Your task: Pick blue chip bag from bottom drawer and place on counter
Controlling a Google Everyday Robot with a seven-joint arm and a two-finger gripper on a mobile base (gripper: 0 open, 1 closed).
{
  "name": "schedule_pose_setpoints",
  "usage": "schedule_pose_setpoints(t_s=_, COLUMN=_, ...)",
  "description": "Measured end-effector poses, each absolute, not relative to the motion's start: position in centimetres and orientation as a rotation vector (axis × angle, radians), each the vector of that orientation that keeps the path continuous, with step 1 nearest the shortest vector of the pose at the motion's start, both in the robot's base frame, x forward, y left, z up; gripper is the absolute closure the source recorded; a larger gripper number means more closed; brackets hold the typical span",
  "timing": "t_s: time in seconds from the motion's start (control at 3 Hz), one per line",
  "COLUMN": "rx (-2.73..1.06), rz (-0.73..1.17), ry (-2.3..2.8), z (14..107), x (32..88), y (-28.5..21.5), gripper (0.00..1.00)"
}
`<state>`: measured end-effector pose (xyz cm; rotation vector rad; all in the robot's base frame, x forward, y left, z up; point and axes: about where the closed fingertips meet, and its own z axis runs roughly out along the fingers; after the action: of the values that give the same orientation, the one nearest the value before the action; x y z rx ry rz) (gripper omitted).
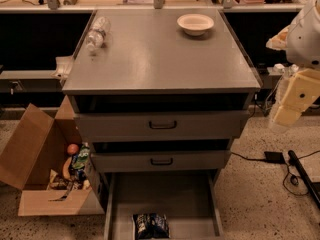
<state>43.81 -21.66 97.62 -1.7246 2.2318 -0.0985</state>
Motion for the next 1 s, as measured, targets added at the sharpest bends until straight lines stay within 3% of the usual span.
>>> schedule_pose_setpoints(t_s=0.33, rx=-1.725, rz=-0.098, ry=2.232, z=97.6, x=43.8, y=-21.7, gripper=0.0)
schedule_pose_setpoints(t_s=1.0, rx=-1.667, rz=0.111, ry=2.197, z=87.4, x=41.6, y=-19.7, gripper=0.0)
